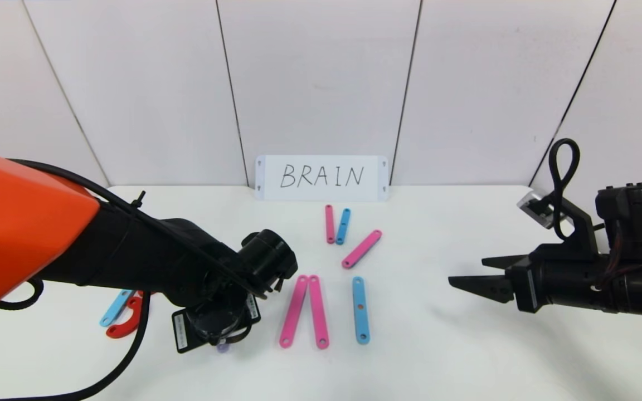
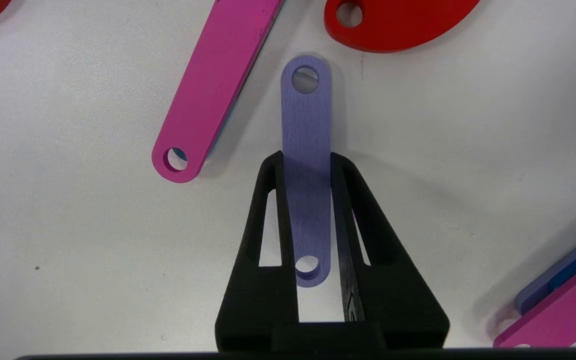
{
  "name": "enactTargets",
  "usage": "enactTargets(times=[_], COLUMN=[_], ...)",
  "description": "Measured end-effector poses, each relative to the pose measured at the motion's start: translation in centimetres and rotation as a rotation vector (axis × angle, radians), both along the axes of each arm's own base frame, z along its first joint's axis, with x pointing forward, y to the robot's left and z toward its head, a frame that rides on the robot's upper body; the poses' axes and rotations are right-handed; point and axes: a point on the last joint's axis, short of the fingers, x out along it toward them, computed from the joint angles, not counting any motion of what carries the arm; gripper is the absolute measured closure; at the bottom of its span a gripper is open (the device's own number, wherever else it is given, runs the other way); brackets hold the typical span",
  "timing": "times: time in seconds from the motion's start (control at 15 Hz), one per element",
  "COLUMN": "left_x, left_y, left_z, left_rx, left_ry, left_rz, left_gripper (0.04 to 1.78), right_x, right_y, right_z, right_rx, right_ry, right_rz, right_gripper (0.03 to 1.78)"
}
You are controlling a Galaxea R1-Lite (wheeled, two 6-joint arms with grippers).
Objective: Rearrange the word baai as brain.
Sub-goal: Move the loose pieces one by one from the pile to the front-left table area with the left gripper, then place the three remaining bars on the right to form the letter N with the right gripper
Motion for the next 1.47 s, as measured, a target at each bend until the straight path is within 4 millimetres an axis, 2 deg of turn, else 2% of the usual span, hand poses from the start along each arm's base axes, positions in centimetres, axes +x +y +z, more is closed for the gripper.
enactTargets(times=[0.33,0.47,0.67,0.93,1.13,1.27,1.47], left_x=[0.0,0.1,0.3,0.3,0.4,0.4,0.2], left_y=[0.0,0.0,-0.1,-0.1,-0.3,-0.3,-0.2], left_z=[0.0,0.0,0.0,0.0,0.3,0.7,1.6], left_rx=[0.003,0.001,-0.009,-0.006,-0.011,-0.019,-0.028], left_ry=[0.001,-0.002,-0.019,-0.018,-0.027,-0.037,-0.049], left_rz=[0.000,0.000,0.002,-0.003,-0.016,-0.021,-0.050], left_gripper=[1.55,1.49,1.22,0.53,0.19,0.09,0.08], right_x=[0.0,0.0,0.0,0.0,0.0,0.0,0.0], right_y=[0.0,0.0,0.0,0.0,0.0,0.0,0.0], right_z=[0.0,-0.1,-0.1,-0.1,-0.1,-0.1,-0.1], right_rx=[0.000,0.000,0.000,0.000,0.000,0.000,0.000], right_ry=[0.000,0.001,0.002,0.002,0.002,0.001,0.002], right_rz=[0.000,0.000,0.001,0.000,0.000,0.001,0.001], right_gripper=[0.08,0.08,0.08,0.08,0.08,0.08,0.08])
